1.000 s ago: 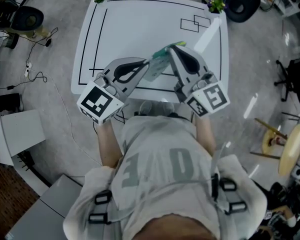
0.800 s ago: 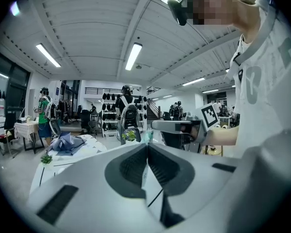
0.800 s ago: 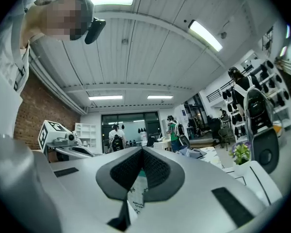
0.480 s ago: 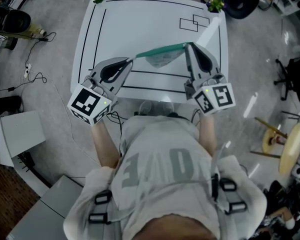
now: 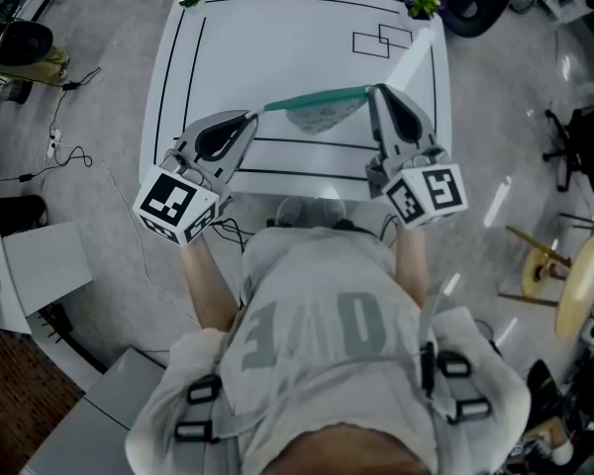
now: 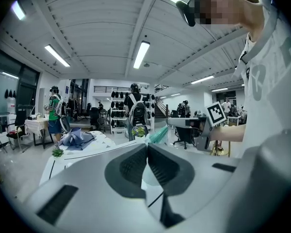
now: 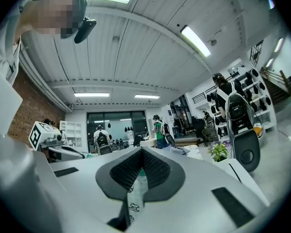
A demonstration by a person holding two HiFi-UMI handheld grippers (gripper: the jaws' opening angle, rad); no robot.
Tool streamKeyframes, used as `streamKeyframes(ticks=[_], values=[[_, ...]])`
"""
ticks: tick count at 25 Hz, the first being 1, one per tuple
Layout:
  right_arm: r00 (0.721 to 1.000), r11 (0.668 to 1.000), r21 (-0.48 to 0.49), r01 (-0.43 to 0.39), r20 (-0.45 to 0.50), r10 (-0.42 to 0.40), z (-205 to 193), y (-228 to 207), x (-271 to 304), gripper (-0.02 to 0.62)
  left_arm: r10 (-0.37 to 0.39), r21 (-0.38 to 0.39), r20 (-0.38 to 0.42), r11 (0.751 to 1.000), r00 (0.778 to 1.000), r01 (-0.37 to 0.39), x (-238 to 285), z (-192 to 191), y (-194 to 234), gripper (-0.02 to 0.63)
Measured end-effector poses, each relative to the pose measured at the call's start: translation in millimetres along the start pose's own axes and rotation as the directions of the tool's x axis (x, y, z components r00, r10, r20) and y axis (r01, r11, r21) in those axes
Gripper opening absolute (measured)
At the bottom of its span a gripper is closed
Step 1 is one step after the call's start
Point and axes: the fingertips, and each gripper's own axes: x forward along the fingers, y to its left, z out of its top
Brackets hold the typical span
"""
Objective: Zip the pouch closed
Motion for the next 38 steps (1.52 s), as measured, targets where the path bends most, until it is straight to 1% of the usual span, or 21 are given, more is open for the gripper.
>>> streamKeyframes(ticks=[5,8,11,14,15,17,18,20,22,26,30,33,34,35,36,38], values=[[0.998,0.999,0.037,0.019,-0.055,-0.017,-16,-5,0,0.009,0.038,-0.048,0.020,0.998,0.999,-0.037,7,-5,3,0.014],[0.995,0.994,0.094,0.051,-0.087,-0.043,-30,-10,1,0.008,0.065,-0.092,0.044,0.994,0.997,-0.061,13,-9,7,0.014],[0.991,0.983,0.161,0.093,-0.110,-0.075,-45,-16,3,0.008,0.126,-0.094,0.063,0.988,0.990,-0.120,17,-11,13,0.014],[0.984,0.975,0.185,0.124,-0.150,-0.097,-62,-21,8,0.008,0.190,-0.096,0.065,0.978,0.980,-0.184,22,-10,20,0.021],[0.981,0.972,0.190,0.136,-0.163,-0.105,-67,-23,9,0.008,0.200,-0.096,0.068,0.977,0.977,-0.193,24,-9,21,0.040],[0.975,0.964,0.208,0.166,-0.181,-0.129,-76,-28,10,0.008,0.208,-0.109,0.085,0.974,0.975,-0.198,25,-5,24,0.113],[0.972,0.957,0.223,0.185,-0.186,-0.145,-80,-32,11,0.009,0.209,-0.117,0.093,0.973,0.973,-0.198,26,-3,25,0.130],[0.963,0.941,0.246,0.231,-0.194,-0.186,-87,-41,10,0.009,0.211,-0.121,0.101,0.973,0.972,-0.199,27,-1,26,0.130],[0.952,0.933,0.233,0.274,-0.205,-0.228,-92,-51,8,0.009,0.211,-0.116,0.100,0.973,0.972,-0.200,28,-1,26,0.129],[0.932,0.930,0.162,0.330,-0.215,-0.293,-98,-64,6,0.009,0.214,-0.114,0.094,0.973,0.972,-0.203,31,-3,27,0.129],[0.918,0.923,0.124,0.365,-0.212,-0.335,-96,-75,7,0.011,0.215,-0.112,0.098,0.972,0.972,-0.204,33,-1,31,0.129],[0.914,0.919,0.108,0.380,-0.196,-0.355,-90,-81,7,0.014,0.215,-0.109,0.105,0.973,0.971,-0.204,35,2,32,0.129],[0.915,0.919,0.105,0.380,-0.188,-0.357,-88,-82,6,0.037,0.214,-0.108,0.106,0.973,0.971,-0.202,36,3,32,0.129],[0.917,0.920,0.104,0.379,-0.180,-0.357,-85,-83,6,0.099,0.212,-0.108,0.107,0.974,0.971,-0.201,37,4,31,0.129],[0.917,0.920,0.106,0.378,-0.174,-0.358,-83,-84,6,0.137,0.209,-0.107,0.108,0.974,0.972,-0.198,38,4,31,0.129],[0.915,0.915,0.108,0.389,-0.164,-0.369,-80,-88,3,0.137,0.201,-0.104,0.109,0.976,0.974,-0.190,42,5,30,0.129]])
